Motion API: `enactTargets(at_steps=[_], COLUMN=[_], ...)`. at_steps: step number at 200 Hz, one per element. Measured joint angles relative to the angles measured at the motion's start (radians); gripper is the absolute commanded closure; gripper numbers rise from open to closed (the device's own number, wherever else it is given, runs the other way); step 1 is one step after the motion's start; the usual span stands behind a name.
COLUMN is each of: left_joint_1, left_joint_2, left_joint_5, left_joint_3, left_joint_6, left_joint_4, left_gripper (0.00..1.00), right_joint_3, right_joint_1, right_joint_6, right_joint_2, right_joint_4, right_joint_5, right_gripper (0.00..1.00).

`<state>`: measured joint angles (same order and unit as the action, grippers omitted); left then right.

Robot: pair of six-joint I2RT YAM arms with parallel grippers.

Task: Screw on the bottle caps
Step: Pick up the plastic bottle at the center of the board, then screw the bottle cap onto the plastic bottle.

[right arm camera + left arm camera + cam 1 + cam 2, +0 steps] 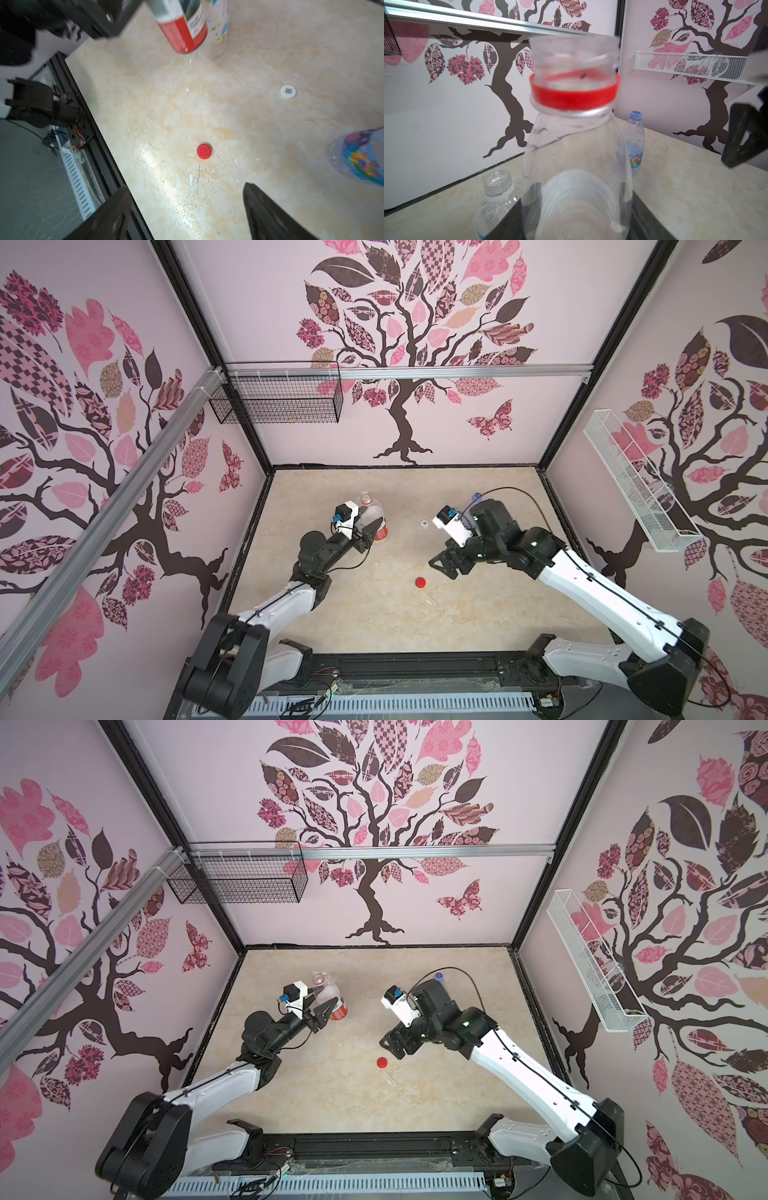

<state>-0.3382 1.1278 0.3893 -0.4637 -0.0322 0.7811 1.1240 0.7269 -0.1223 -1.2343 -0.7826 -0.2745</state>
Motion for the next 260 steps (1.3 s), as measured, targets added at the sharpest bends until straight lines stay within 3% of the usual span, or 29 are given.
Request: enactTargets(at_steps=[42, 103, 175, 260], left_joint_1=[0.001, 0.002, 0.002, 0.002], left_joint_2=[-0.277, -0.401, -0.403, -0.391], left_joint_5=[-0.098, -0.120, -0.116, -0.116], left_joint_3=[-0.053, -0.080, -0.080, -0.077], left_joint_6=[0.065, 0.121, 0.138, 0.150], left_joint_4=[-0.373, -0.724, -0.801, -0.805], left_gripper=[0.38, 0.37, 0.37, 0.37], right_joint_3=[-0.015, 0.069, 0.207, 0.228], right_joint_1=[0.067, 0.119, 0.119, 0.119], right_joint_6=[0.087, 0.185, 0.214, 0.224], right_joint_2=[-0.230, -0.475, -0.674, -0.730], right_joint_4=[-0.013, -0.040, -0.043, -0.082], right_joint_5=[0.119, 0.198, 0.271, 0.263], right_gripper=[0.33, 0.48, 0.51, 0.61])
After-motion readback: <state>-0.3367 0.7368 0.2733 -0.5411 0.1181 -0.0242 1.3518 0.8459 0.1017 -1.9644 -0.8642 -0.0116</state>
